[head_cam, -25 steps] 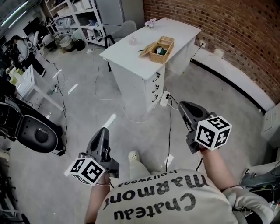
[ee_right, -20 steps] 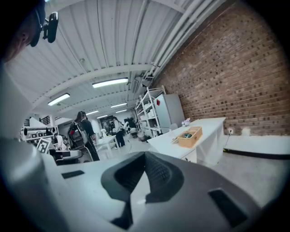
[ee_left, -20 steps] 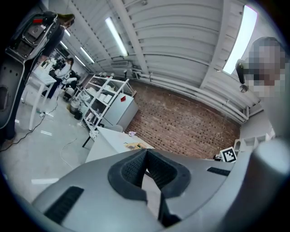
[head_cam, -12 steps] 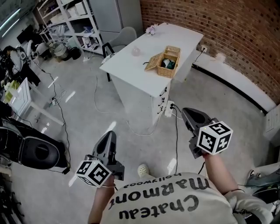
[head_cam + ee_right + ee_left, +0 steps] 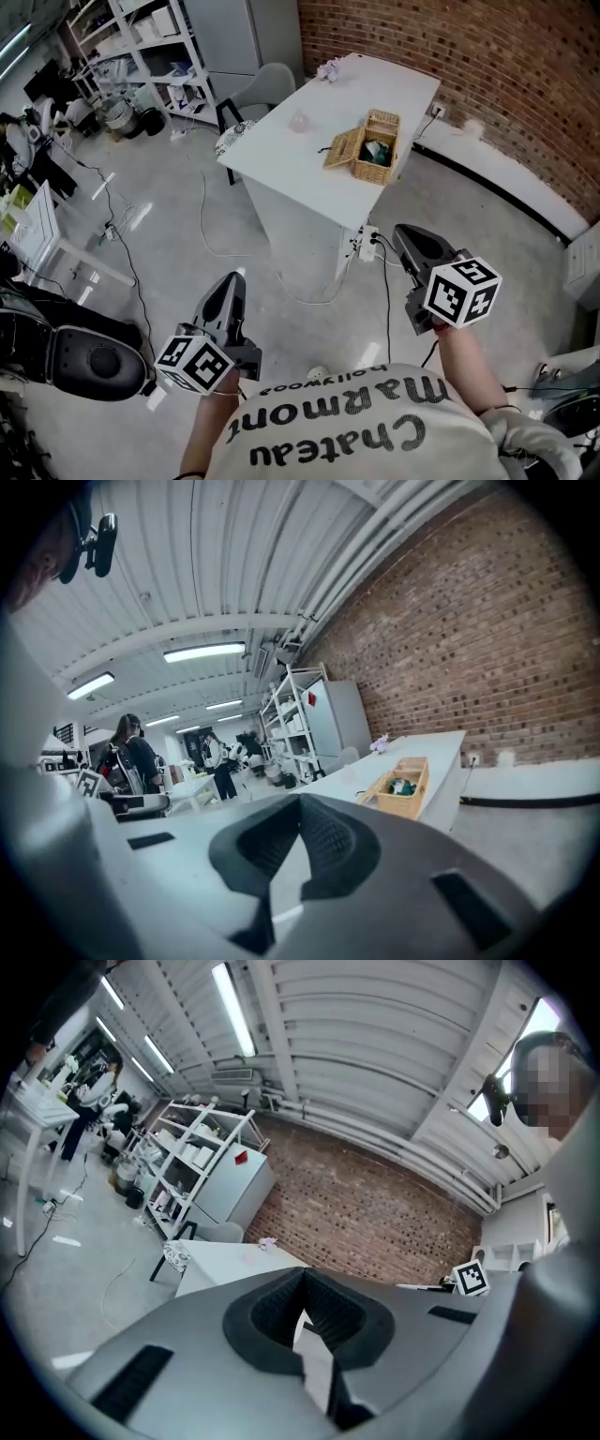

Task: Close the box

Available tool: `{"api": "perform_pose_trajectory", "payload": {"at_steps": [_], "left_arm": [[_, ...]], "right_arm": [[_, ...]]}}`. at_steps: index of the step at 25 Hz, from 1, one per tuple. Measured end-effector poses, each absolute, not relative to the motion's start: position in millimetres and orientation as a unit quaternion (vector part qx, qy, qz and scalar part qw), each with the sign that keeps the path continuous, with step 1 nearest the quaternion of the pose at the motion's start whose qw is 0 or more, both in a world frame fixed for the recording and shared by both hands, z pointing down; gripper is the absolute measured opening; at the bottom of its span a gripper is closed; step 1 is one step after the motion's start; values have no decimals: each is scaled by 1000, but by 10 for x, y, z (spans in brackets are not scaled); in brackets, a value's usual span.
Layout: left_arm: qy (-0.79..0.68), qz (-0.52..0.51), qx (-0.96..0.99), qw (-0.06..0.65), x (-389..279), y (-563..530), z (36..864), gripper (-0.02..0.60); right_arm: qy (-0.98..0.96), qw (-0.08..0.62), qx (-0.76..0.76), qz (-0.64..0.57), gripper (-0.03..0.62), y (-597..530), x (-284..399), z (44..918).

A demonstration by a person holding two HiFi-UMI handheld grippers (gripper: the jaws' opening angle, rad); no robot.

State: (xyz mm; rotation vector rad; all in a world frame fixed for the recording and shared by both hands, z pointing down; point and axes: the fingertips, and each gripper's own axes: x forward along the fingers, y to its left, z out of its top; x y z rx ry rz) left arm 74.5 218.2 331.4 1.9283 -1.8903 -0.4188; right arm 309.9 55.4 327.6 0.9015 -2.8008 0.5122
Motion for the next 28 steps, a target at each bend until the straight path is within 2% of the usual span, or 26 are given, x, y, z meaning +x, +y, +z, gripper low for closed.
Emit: {"api": "perform_pose_trajectory", "payload": {"at_steps": [11, 17, 28], "left_arm": [[-664, -155, 698, 220, 156, 1897, 3578, 0], [-665, -154, 694, 229, 1, 1908, 3722, 0], [-706, -167, 651, 223, -556, 1610, 3772, 0]], "right_arm": [[-923, 96, 323, 184, 3, 378, 2602, 3536], [-920, 78, 316, 220, 3, 299, 2480, 3717], [-923, 121, 291, 221, 3, -377, 1919, 3994]]}}
